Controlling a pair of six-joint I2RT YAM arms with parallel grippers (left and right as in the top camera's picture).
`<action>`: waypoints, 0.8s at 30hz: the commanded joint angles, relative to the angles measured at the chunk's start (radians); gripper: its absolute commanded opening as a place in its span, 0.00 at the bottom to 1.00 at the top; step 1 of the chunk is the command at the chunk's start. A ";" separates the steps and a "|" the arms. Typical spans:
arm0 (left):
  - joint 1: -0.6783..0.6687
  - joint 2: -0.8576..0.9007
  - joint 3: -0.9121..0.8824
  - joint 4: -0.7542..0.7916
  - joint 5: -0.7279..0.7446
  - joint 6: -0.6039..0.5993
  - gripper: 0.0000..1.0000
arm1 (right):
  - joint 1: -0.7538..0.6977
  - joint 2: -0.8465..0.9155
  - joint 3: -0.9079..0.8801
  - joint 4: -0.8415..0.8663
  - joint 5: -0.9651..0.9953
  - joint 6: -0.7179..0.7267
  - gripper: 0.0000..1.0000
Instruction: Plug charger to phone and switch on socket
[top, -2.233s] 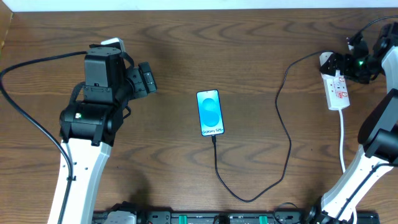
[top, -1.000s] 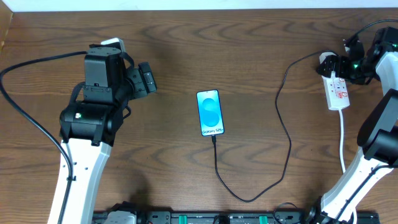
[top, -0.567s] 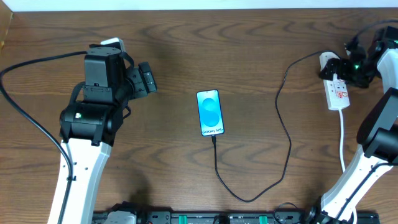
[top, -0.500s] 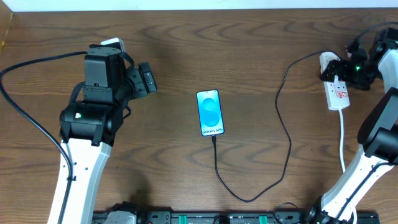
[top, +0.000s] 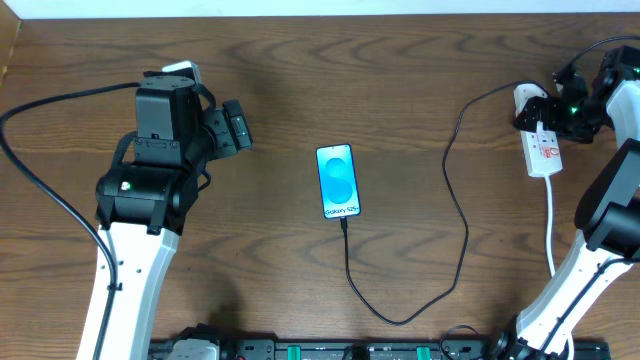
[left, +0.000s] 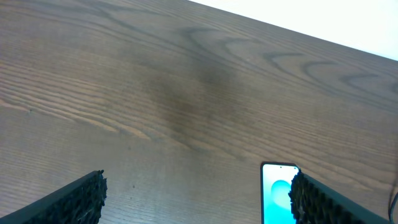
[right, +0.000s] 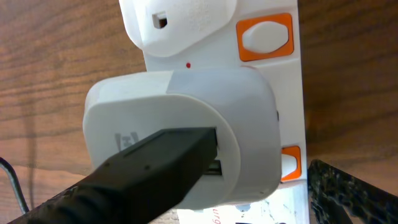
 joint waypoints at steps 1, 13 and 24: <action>0.000 0.000 0.016 0.000 -0.013 0.009 0.93 | 0.007 0.010 0.032 -0.012 0.005 -0.024 0.99; 0.000 0.000 0.016 0.000 -0.013 0.009 0.94 | 0.007 0.007 0.136 -0.084 -0.006 -0.021 0.99; 0.000 -0.001 0.016 0.000 -0.013 0.009 0.94 | 0.007 0.013 0.095 -0.061 -0.073 -0.011 0.99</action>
